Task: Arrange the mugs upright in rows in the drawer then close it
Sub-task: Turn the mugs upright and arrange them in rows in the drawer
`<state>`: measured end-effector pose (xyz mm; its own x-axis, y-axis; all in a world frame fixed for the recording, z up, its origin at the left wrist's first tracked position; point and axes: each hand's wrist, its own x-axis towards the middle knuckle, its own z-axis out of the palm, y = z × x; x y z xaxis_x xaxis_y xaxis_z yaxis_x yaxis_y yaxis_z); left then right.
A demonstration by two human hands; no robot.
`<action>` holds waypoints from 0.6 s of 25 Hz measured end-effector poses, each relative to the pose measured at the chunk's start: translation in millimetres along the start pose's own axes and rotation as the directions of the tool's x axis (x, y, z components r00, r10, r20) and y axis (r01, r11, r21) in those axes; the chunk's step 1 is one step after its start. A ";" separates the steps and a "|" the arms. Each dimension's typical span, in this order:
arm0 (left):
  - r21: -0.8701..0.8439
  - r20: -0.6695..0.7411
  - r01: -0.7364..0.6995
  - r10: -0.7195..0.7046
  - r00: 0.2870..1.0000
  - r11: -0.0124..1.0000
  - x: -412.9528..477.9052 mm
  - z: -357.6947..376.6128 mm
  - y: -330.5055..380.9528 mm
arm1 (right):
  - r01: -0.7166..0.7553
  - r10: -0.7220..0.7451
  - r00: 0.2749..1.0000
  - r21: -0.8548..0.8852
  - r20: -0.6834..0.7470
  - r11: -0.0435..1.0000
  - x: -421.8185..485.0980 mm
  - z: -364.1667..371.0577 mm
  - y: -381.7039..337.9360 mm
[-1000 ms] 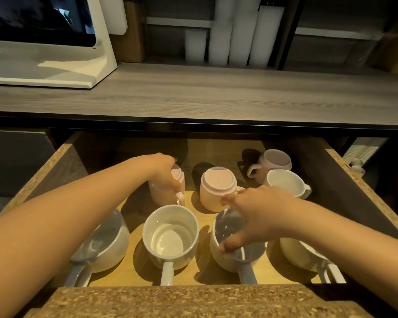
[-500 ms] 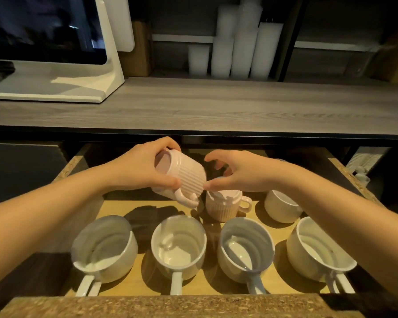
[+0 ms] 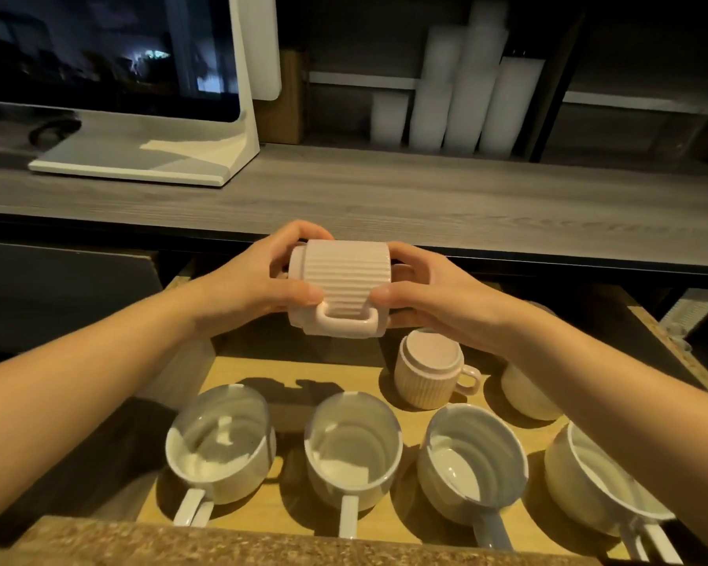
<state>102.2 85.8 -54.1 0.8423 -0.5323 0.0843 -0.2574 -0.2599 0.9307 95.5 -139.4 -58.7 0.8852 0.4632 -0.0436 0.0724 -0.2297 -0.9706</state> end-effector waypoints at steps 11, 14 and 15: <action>0.761 -0.140 0.249 -0.222 0.965 0.599 -12.3 -19.9 -31.6 | -0.057 -0.037 0.992 -0.697 -0.119 0.715 65.5 71.3 6.0; 0.698 -0.165 0.316 -0.285 0.944 0.643 -14.1 -29.7 -48.9 | -0.082 -0.011 0.993 -0.750 -0.118 0.657 84.6 88.4 15.3; 0.652 -0.168 0.341 -0.310 0.936 0.677 -15.1 -32.0 -54.0 | -0.095 0.004 0.993 -0.758 -0.121 0.645 89.6 93.4 18.2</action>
<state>118.5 133.6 -94.2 0.9475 -0.2824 -0.1503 -0.1956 -0.8832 0.4263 133.2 -22.1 -102.4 0.9346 0.3553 -0.0187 0.3110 -0.8414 -0.4419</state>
